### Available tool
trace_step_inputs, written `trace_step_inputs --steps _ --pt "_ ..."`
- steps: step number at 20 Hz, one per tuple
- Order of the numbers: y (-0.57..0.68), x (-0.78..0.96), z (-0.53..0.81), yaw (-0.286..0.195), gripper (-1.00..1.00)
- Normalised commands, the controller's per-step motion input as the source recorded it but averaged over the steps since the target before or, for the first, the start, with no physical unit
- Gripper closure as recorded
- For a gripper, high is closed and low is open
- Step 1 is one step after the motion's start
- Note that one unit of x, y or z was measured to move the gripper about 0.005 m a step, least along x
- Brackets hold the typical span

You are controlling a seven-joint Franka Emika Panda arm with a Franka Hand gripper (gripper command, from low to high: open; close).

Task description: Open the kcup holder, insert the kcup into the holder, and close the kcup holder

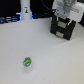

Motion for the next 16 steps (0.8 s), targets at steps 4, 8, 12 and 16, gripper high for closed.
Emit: trace_step_inputs --steps 4,8,12,16 --pt "-0.17 0.38 0.24 0.004 1.00" --pt "-0.22 0.45 0.28 0.003 1.00" --pt "-0.36 0.71 0.30 -0.017 1.00" --pt "-0.41 0.88 0.19 -0.050 1.00"
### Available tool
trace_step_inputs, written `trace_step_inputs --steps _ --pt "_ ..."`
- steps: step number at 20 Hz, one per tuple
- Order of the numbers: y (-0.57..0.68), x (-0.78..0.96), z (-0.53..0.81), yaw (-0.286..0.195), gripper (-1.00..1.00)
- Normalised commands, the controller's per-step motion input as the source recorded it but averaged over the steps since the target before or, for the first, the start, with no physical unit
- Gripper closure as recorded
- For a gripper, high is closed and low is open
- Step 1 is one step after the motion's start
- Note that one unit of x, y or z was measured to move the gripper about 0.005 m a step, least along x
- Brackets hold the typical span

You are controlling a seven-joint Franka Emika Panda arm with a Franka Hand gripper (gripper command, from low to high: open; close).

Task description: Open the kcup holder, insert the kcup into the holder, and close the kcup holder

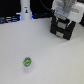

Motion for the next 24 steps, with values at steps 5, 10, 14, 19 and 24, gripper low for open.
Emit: trace_step_inputs --steps 5,10,14,19,24 --pt "-0.40 0.92 0.12 -0.054 1.00" --pt "-0.40 0.93 0.18 -0.052 1.00" --pt "-0.48 0.89 0.19 -0.054 1.00" --pt "-0.43 0.77 0.12 -0.056 1.00" --pt "-0.45 0.82 0.09 -0.059 1.00"
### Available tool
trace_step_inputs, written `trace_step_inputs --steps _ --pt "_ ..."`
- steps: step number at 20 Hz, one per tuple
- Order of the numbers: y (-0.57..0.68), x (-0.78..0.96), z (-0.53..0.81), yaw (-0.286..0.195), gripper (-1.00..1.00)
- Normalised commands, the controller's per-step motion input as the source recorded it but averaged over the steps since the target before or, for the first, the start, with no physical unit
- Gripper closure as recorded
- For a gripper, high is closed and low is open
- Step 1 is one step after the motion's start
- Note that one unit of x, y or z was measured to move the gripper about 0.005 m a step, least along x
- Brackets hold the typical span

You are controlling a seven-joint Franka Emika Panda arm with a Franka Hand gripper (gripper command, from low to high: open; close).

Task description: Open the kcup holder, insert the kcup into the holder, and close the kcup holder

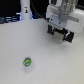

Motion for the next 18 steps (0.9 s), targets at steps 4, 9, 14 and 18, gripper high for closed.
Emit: trace_step_inputs --steps 4,9,14,18 --pt "-0.51 0.81 0.09 -0.056 1.00" --pt "-0.55 0.79 0.06 -0.048 1.00" --pt "-0.27 0.46 0.09 -0.037 -1.00" --pt "-0.15 0.20 0.19 -0.063 -1.00"
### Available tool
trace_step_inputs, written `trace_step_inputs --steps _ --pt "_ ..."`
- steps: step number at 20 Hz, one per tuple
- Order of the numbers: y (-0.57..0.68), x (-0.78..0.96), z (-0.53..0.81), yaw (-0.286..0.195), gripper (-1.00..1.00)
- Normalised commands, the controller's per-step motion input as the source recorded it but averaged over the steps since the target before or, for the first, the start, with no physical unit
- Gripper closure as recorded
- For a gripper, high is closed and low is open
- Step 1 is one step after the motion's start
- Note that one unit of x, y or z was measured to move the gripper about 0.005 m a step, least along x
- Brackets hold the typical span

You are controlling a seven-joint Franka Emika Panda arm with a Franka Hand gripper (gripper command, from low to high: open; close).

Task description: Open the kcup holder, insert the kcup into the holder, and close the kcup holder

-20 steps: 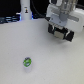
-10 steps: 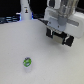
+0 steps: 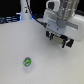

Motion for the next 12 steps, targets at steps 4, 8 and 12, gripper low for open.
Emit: trace_step_inputs --steps 4,8,12 --pt "-0.56 0.28 0.29 -0.136 -1.00" --pt "-0.70 0.29 0.21 -0.174 -1.00" --pt "-0.72 0.21 0.10 -0.194 -1.00"
